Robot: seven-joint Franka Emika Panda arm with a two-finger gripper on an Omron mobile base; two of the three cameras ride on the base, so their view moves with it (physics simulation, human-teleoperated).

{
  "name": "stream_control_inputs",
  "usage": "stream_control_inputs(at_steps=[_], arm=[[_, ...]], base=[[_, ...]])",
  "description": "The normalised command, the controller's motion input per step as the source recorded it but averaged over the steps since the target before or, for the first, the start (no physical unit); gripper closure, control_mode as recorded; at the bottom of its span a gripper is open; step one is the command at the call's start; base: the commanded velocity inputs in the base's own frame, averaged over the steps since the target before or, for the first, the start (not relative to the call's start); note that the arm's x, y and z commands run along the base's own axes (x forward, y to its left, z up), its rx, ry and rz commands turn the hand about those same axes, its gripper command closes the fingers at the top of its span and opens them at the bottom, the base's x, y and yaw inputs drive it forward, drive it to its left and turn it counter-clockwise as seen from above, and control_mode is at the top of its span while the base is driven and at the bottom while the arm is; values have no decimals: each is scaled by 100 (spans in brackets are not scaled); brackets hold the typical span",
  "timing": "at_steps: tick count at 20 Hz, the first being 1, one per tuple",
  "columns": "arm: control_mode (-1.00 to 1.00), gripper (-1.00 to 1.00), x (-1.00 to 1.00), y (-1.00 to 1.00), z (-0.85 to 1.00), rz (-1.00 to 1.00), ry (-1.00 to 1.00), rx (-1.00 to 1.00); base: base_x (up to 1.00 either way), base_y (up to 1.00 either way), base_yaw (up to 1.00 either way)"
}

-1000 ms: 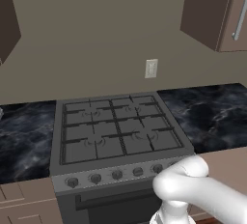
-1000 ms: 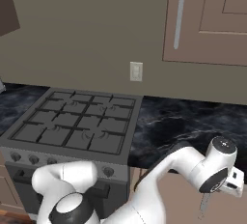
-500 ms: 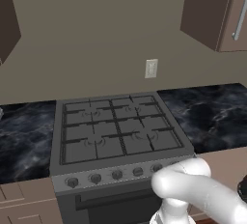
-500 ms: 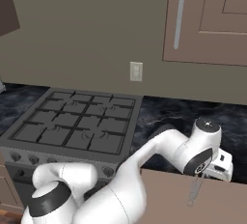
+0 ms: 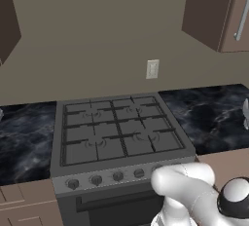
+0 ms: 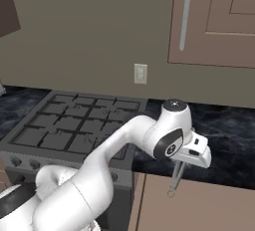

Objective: Take the tongs from the drawer on the right and place them on the dining counter next to the tray containing the kebab skewer.

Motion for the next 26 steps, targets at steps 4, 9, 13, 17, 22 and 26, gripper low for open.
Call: stream_control_inputs(at_steps=[4,9,13,17,22,26], arm=[[-100,100,4,100,31,0,0,-12],[-100,100,16,98,47,1,2,-3],[-100,100,43,88,72,4,15,2],[-100,100,58,82,74,5,20,7],[-100,100,56,75,56,3,16,10],[-100,100,42,47,5,0,5,9]], base=[[0,0,0],[0,0,0],[0,0,0],[0,0,0],[0,0,0],[0,0,0]])
